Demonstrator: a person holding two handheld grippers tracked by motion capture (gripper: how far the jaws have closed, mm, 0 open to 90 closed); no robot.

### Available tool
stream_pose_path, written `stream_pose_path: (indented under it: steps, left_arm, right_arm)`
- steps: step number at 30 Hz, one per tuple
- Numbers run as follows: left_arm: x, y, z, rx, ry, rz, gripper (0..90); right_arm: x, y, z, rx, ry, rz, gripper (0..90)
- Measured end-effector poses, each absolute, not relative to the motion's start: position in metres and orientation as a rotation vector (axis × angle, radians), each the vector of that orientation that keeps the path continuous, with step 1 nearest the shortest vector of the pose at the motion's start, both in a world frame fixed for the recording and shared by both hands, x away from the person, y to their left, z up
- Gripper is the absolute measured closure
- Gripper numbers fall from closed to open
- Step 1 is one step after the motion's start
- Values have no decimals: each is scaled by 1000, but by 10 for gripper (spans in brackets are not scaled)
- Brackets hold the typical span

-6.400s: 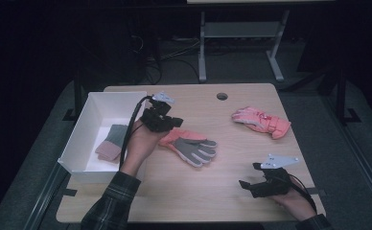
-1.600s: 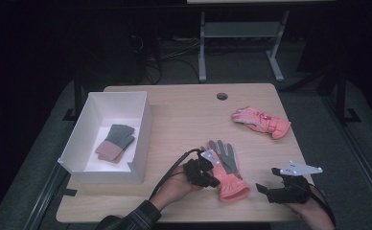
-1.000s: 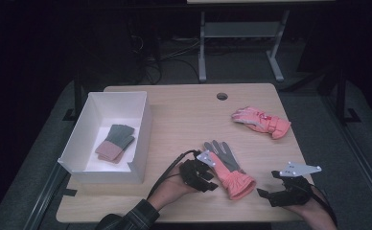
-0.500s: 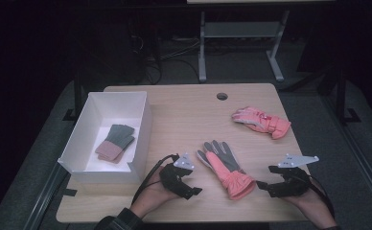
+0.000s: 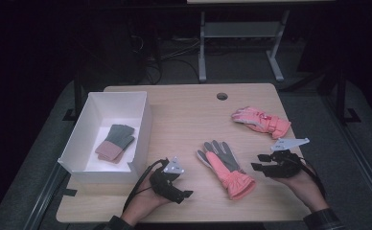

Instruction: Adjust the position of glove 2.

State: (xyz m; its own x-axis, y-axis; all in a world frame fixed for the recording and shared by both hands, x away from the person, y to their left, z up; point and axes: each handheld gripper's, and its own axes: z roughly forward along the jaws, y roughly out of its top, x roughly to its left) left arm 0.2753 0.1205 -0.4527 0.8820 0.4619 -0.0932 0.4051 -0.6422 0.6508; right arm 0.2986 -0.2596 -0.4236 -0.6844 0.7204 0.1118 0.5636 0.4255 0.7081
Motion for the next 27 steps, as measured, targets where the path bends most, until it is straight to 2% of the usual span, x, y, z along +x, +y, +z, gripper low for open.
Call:
stream_pose_path:
  steps: [13,16,18,21,27]
  left_arm:
    - [276,121,-453,2345,628,103,186]
    - [276,121,-454,2346,630,100,186]
    - [276,121,-454,2345,635,96,187]
    - [276,121,-454,2347,638,94,188]
    - [276,120,-455,2333,641,50,188]
  right_arm:
    - [341,-271,-412,1139,2397,1090,627]
    - [354,-276,-410,1148,2384,1070,671]
    - [366,-280,-409,1163,2360,1055,780]
    - [377,-286,-408,1176,2320,1061,887]
    - [398,-296,-404,1214,2269,1029,900]
